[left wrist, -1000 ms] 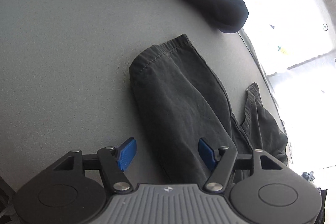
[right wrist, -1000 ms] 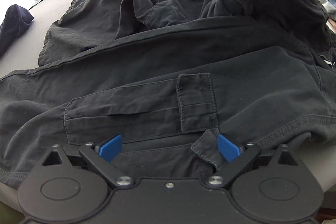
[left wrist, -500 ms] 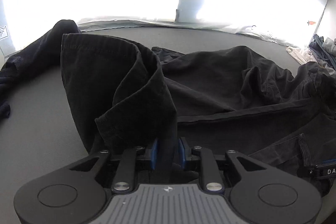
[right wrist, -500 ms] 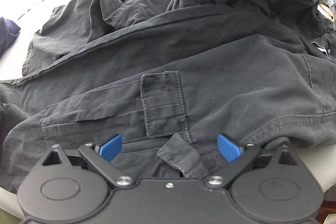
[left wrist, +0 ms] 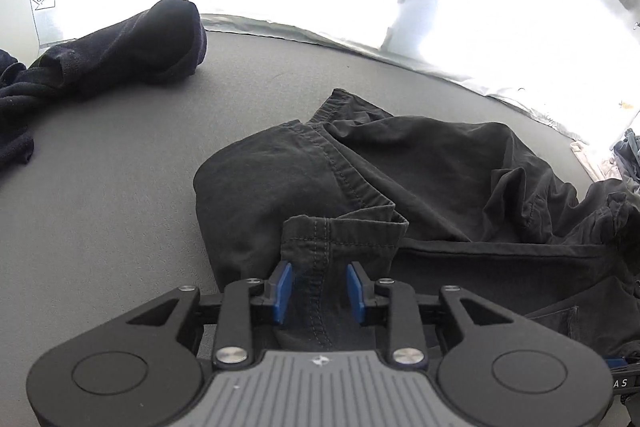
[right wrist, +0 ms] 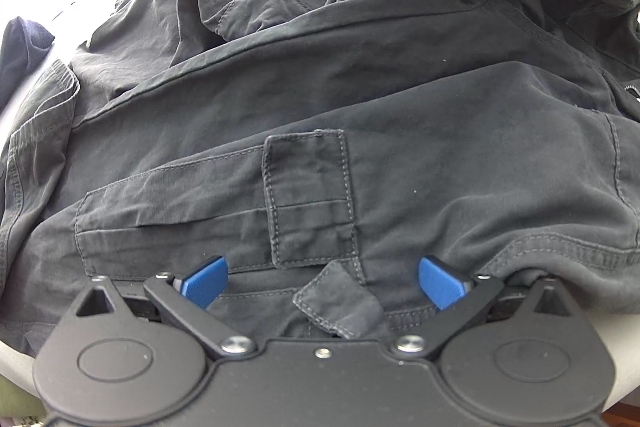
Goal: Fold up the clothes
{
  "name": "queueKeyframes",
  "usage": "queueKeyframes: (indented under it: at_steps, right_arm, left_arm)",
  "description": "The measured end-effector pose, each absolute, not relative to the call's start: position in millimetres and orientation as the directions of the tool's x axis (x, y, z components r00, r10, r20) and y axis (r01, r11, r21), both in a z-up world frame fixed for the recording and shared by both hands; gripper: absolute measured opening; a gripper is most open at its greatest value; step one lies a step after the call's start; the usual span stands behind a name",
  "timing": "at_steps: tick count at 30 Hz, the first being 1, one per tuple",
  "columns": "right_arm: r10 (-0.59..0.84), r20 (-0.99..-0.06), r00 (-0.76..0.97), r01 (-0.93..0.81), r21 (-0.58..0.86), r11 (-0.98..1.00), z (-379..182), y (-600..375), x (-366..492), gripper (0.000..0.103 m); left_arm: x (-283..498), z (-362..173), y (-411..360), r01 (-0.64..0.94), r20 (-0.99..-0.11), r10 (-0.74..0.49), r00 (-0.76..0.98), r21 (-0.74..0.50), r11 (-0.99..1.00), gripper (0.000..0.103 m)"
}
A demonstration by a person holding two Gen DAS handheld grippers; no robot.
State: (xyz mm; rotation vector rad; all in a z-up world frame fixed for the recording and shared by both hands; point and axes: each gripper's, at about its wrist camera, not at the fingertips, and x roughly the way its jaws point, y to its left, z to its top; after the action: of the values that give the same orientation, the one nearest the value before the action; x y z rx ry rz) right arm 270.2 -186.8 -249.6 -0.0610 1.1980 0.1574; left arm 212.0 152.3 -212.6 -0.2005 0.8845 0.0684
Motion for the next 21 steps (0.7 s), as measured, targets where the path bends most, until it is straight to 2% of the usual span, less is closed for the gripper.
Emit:
queueKeyframes:
  at_steps: [2, 5, 6, 7, 8, 10, 13, 17, 21]
  right_arm:
    - [0.087, -0.93, 0.357, -0.173, 0.025, 0.985, -251.4, -185.7, 270.9, 0.103]
    - [0.091, -0.927, 0.363, -0.183, 0.025, 0.983, -252.4, -187.3, 271.1, 0.103]
    - [0.092, -0.927, 0.365, -0.182, 0.026, 0.983, -252.4, -187.9, 270.6, 0.103]
    - [0.091, -0.926, 0.366, -0.181, 0.025, 0.983, -252.5, -188.2, 270.1, 0.103]
    - [0.09, -0.925, 0.368, -0.181, 0.024, 0.983, -252.5, -188.5, 269.6, 0.103]
    - [0.088, -0.924, 0.372, -0.176, 0.023, 0.984, -252.4, -189.2, 268.7, 0.103]
    - [0.084, -0.923, 0.376, -0.164, 0.023, 0.986, -251.9, -189.9, 267.3, 0.103]
    - [0.085, -0.917, 0.391, -0.16, 0.024, 0.987, -252.4, -189.3, 265.2, 0.103]
    - [0.088, -0.908, 0.41, -0.154, 0.026, 0.988, -251.7, -191.1, 260.2, 0.103]
  left_arm:
    - [224.9, -222.9, 150.9, -0.153, -0.796, 0.023, 0.604, -0.087, 0.984, 0.047]
    - [233.6, -228.3, 149.2, -0.14, -0.794, 0.011, 0.608, -0.093, 0.986, 0.046]
    - [232.5, -225.8, 148.9, -0.126, -0.781, -0.008, 0.625, -0.112, 0.986, 0.039]
    - [230.5, -222.3, 148.7, -0.116, -0.768, -0.022, 0.64, -0.125, 0.985, 0.011]
    - [227.9, -218.6, 149.7, -0.115, -0.76, -0.024, 0.65, -0.13, 0.985, 0.008]
    - [216.5, -206.7, 156.6, -0.139, -0.726, 0.003, 0.687, -0.128, 0.982, 0.007]
    - [186.3, -180.9, 184.3, -0.26, -0.67, 0.123, 0.732, -0.109, 0.959, 0.005]
    - [119.3, -148.7, 245.8, -0.518, -0.618, 0.333, 0.712, -0.143, 0.843, 0.005]
    - [54.6, -167.6, 295.2, -0.672, -0.692, 0.364, 0.624, -0.237, 0.701, 0.007]
